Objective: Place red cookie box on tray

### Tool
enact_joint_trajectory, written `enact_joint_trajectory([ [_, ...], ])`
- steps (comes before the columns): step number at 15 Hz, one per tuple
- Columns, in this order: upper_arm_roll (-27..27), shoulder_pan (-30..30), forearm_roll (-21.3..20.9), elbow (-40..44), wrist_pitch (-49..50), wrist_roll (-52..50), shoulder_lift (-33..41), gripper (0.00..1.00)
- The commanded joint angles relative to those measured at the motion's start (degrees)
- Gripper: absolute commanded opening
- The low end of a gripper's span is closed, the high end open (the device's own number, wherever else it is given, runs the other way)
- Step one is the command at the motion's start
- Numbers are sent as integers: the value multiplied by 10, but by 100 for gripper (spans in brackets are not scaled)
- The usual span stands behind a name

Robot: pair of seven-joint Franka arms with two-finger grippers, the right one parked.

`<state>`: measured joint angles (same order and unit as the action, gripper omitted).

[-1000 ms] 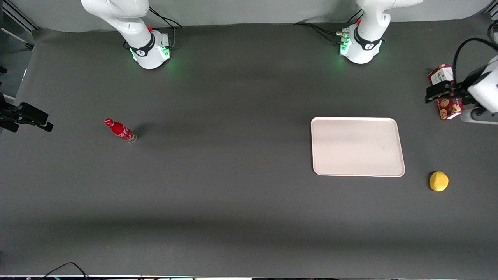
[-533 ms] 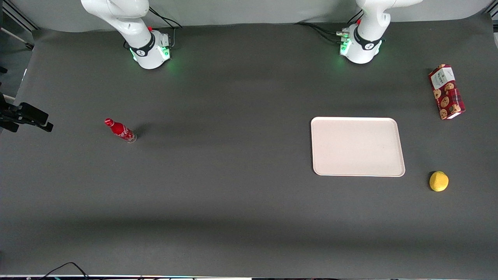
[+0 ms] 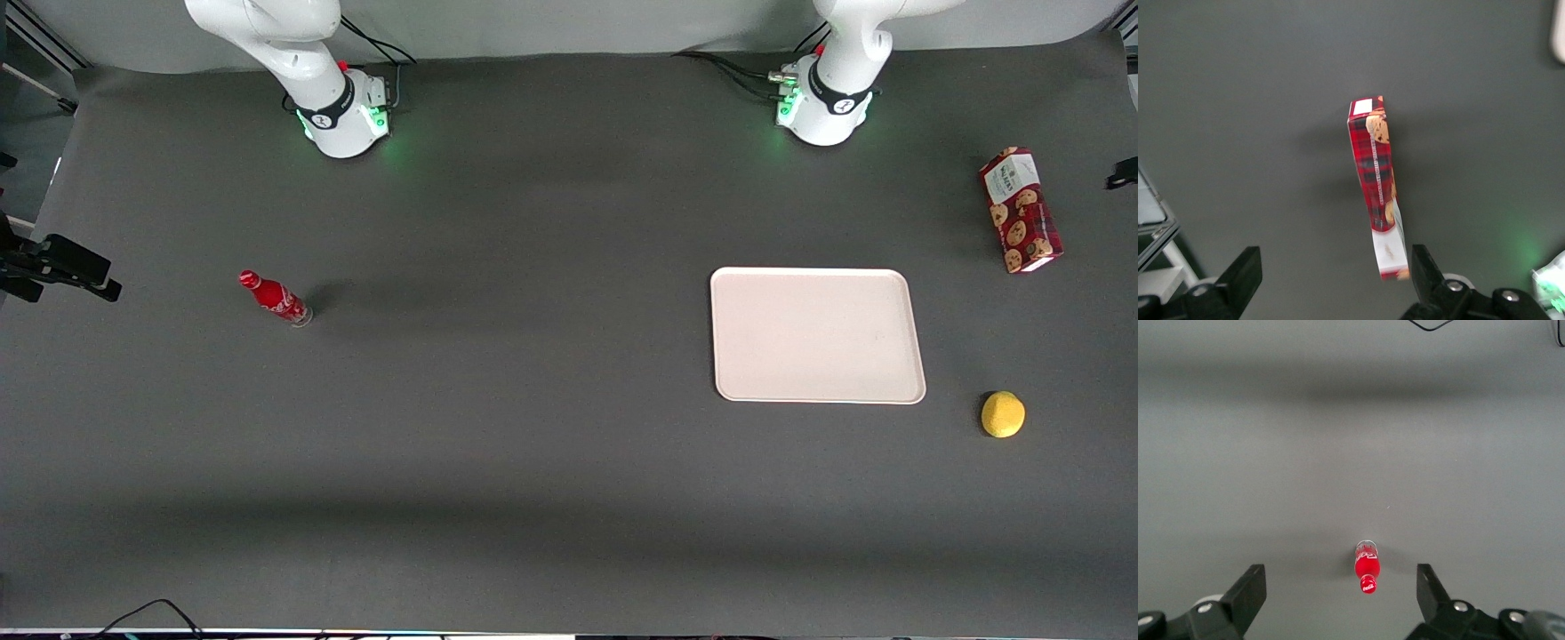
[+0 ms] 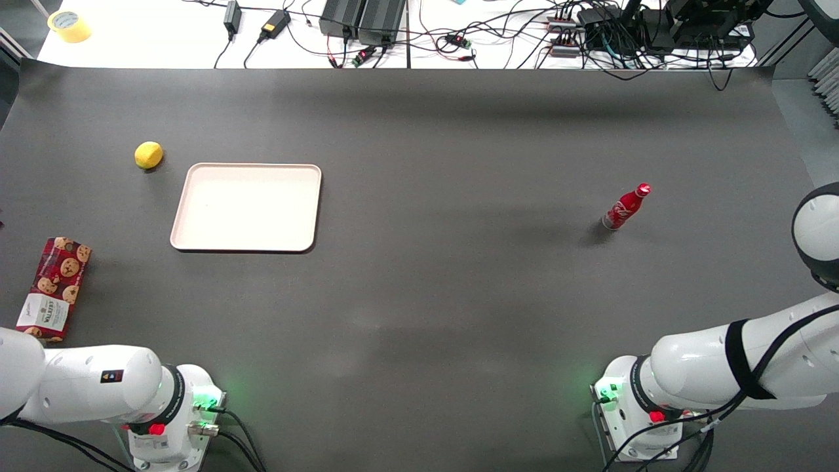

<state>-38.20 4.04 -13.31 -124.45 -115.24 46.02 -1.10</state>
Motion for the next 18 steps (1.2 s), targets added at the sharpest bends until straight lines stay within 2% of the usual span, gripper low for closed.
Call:
enact_joint_trajectory([
  [1,-34,-5,16,-119,-129,9,14,100],
  [5,-63,-4,26,-209,-243,12,11,100],
  [8,-92,-1,29,-234,-291,49,-4,100],
  [11,-99,4,29,-264,-329,52,-9,99],
  [12,-102,6,29,-271,-341,56,-10,93],
  [13,-106,8,29,-277,-352,56,-10,74],
  [14,-107,8,29,-279,-354,56,-11,45],
  [15,-107,8,29,-279,-354,56,-13,12],
  [16,-107,8,29,-277,-354,56,-13,0],
  [18,-106,6,29,-274,-348,57,-13,0],
])
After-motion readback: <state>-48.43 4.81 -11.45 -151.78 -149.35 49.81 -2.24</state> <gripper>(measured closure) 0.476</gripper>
